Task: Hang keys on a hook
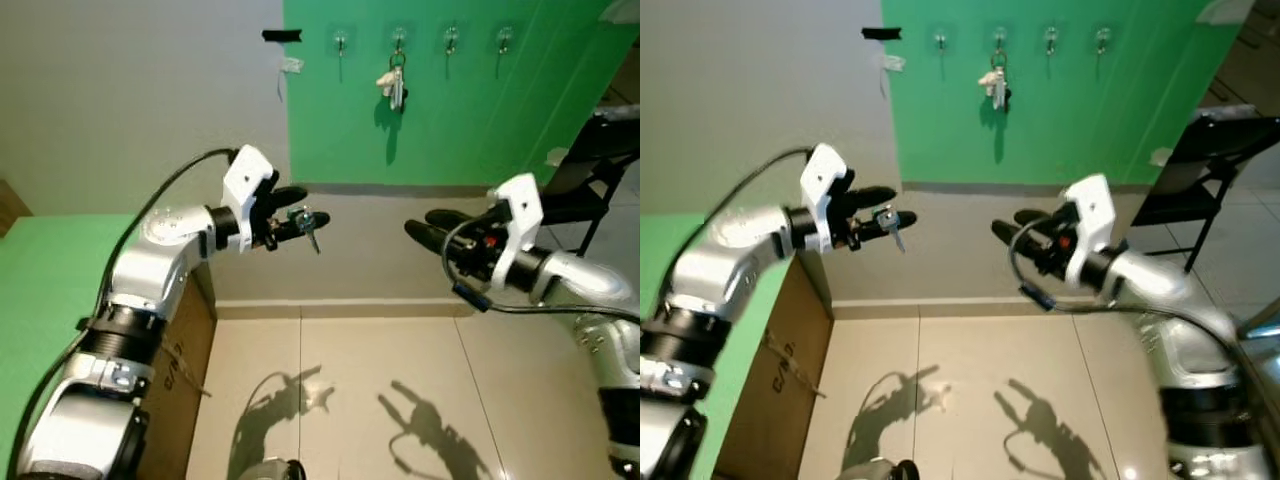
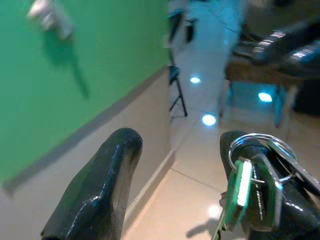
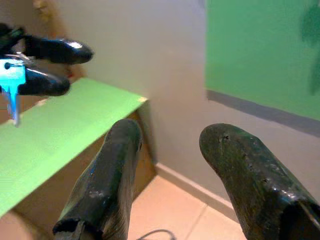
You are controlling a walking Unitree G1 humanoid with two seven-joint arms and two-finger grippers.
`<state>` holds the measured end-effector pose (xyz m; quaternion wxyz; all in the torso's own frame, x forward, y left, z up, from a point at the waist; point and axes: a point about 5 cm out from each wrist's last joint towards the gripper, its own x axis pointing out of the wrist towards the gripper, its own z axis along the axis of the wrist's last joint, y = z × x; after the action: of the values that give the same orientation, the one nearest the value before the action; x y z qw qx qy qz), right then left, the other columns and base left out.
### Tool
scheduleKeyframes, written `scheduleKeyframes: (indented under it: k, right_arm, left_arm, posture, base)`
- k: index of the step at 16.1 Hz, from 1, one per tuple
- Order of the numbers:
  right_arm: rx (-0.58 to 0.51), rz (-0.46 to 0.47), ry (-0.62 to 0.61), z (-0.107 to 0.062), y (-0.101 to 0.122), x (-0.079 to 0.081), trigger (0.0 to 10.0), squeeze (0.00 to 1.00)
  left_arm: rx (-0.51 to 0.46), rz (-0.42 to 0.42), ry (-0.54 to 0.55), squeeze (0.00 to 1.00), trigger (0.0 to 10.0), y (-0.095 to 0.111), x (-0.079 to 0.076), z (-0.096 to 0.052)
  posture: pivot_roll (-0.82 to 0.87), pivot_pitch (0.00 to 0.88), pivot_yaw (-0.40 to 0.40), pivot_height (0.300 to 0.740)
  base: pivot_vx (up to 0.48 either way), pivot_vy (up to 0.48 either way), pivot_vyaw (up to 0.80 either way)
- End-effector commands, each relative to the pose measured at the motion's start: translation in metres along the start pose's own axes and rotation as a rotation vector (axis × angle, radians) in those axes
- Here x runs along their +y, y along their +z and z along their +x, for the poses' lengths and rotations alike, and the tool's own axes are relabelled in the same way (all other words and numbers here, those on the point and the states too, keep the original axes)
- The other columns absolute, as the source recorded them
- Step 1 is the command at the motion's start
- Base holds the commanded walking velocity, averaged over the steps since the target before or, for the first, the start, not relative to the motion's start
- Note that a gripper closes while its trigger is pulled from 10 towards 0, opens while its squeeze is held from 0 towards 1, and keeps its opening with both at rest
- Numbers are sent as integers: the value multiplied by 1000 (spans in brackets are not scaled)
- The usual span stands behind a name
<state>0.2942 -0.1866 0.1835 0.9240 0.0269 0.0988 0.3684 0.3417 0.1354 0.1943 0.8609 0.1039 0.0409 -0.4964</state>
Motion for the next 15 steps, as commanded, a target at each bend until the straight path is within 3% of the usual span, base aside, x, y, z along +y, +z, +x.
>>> scheduleKeyframes:
  k: [1, 2, 4, 9, 12, 13, 14, 15]
  right_arm:
    - [-1, 12, 66, 1, 8, 7, 10000, 0]
    - [7, 48, 116, 1, 10, 12, 10000, 0]
    - [16, 37, 194, 3, 10, 25, 10000, 0]
    - [2, 100, 302, 16, 21, 46, 10000, 0]
    - [0, 101, 330, 15, 28, 49, 10000, 0]
    - [1, 103, 330, 14, 28, 48, 10000, 765]
    - [5, 104, 332, 14, 29, 48, 10000, 1000]
    - [24, 101, 335, 13, 28, 48, 10000, 1000]
  left_arm:
    - [0, 97, -76, 0, 10000, 13, -6, 5]
    - [-3, 152, -90, 0, 10000, 20, -6, 8]
    - [-77, 255, -80, 0, 10000, 38, -4, 15]
    - [-85, 325, -116, 0, 10000, 46, -4, 25]
    - [-92, 346, -113, 0, 10000, 47, -1, 26]
    - [-91, 351, -110, 0, 10000, 47, 0, 26]
    - [-89, 357, -108, 0, 10000, 47, 2, 26]
    - [-94, 374, -118, 0, 10000, 47, 2, 26]
  posture:
    - [-115, 0, 23, 740]
    - [-114, 0, 20, 740]
    - [-119, 0, 19, 740]
    - [-134, 0, 27, 740]
    - [-140, 0, 26, 740]
    - [-140, 0, 24, 740]
    - [-140, 0, 24, 740]
    - [-141, 0, 20, 740]
  base:
    - [0, 0, 0]
    - [0, 0, 0]
    - [0, 0, 0]
    - [0, 0, 0]
    - [0, 0, 0]
    - [0, 0, 0]
    - [0, 0, 0]
    - [0, 0, 0]
